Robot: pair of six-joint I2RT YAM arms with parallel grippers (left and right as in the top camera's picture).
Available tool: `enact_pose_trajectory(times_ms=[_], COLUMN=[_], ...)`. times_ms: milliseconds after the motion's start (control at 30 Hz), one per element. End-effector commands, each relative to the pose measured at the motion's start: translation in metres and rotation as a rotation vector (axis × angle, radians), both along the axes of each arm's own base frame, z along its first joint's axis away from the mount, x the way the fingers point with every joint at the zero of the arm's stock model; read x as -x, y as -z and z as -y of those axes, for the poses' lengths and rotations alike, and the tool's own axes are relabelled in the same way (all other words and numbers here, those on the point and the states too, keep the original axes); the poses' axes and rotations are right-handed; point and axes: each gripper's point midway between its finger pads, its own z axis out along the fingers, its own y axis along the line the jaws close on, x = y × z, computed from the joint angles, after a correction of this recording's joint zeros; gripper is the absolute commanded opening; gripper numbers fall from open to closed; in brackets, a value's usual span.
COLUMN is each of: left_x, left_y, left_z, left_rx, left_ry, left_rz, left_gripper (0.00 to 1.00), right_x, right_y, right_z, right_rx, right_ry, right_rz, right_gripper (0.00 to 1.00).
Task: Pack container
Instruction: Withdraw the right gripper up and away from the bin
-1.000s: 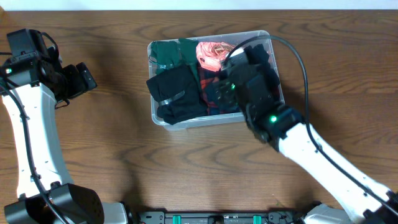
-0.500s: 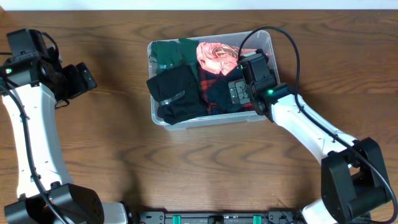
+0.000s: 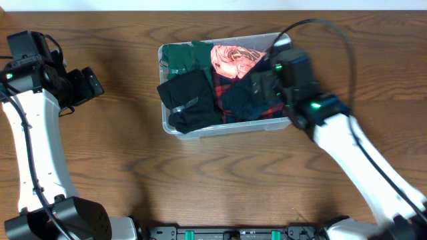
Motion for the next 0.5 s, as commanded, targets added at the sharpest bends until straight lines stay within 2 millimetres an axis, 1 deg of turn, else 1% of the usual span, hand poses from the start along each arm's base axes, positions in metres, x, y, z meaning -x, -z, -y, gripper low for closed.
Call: enact_pose_trajectory(times_ms=[0,33,67,100,133,300,433,467], left_x=[0.001,0.001,0.001,0.001,0.001,0.001,0.001,0.001], left_y=[0.004,0.004,0.004,0.004,0.004,0.004,0.004,0.004], left_z=[-0.001,-0.001,-0.001,-0.001,-0.001,-0.001,-0.001,-0.001], left_rx=[0.005,0.005,0.005,0.005,0.005,0.005,0.005,0.005], left_ry=[-0.006,-0.006,-0.005,-0.006,-0.005,-0.006,-0.006,-0.005], left_rz=[-0.014,-0.014,-0.014,-0.014,-0.014,-0.014,-0.014,-0.014], left_gripper=[0.98,0.98,0.98,0.98,0.98,0.98,0.98,0.98], right_x=[-0.001,0.0,0.0,0.0,0.0,0.0,0.002,0.003], right_y=[-0.045,-0.05,-0.054,-0.055,-0.056,-0.048,-0.043,-0.042], right_z=[0.039,0.05,0.069,0.077,0.091,0.147,0.187,0.193], right_rx=[-0.023,-0.026,-0.026,-0.025,-0.023,-0.011,0.0,0.003], right_ry=[0.103,0.127,0.171,0.19,0.223,0.359,0.459,0.474], right_rz=[0.102,0.111,0.118,0.118,0.117,0.086,0.073,0.07], right_gripper=[0.99,0.99,0.99,0.99,0.99,0.99,0.99,0.99])
